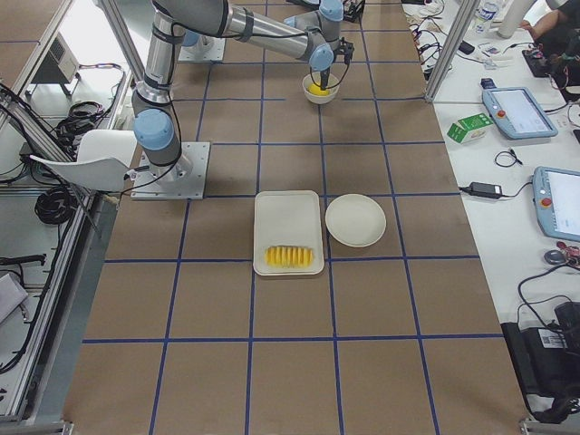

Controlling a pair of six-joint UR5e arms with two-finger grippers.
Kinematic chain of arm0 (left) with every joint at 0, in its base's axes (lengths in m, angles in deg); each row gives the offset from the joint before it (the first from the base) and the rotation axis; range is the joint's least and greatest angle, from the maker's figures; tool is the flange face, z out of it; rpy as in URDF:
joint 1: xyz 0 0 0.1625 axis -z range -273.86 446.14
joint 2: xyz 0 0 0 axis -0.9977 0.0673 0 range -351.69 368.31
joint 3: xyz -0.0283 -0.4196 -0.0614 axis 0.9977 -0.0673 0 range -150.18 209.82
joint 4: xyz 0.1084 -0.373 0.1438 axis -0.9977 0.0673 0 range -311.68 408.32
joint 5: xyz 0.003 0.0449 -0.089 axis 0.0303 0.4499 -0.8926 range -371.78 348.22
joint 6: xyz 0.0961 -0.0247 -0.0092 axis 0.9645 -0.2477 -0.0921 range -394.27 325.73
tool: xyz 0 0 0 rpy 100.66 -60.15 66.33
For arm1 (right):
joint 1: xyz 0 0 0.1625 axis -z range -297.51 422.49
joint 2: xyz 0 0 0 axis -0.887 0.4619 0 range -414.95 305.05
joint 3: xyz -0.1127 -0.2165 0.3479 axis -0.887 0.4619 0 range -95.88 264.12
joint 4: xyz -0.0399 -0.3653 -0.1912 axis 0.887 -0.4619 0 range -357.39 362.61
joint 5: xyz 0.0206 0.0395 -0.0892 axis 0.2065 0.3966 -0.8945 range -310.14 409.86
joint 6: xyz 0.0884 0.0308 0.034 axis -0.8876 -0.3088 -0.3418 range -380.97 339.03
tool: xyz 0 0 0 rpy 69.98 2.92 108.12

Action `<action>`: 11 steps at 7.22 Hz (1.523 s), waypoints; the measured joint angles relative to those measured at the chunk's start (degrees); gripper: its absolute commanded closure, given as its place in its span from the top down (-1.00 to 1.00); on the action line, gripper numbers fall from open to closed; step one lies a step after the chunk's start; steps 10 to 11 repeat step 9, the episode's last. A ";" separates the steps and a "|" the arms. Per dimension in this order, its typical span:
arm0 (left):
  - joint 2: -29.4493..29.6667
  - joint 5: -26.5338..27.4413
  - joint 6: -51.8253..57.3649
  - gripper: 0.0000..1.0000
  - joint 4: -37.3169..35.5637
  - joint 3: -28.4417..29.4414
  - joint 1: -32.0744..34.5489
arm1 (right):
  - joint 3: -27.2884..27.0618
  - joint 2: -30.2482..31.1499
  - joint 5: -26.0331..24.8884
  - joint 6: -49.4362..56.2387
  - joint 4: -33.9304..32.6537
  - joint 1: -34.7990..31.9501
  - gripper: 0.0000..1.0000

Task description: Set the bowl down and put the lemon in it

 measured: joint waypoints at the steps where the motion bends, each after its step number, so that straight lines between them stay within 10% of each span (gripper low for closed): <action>1: -0.19 0.15 0.04 1.00 -0.04 0.13 -0.22 | 0.09 2.89 -1.81 1.23 2.02 1.27 1.00; 6: -0.91 0.37 -0.41 1.00 0.02 -0.16 -2.20 | -0.35 25.26 -6.09 20.33 26.10 16.59 1.00; 11: -0.90 0.36 -0.74 1.00 0.02 -0.47 -2.05 | -0.53 28.92 -5.66 21.50 32.98 19.62 1.00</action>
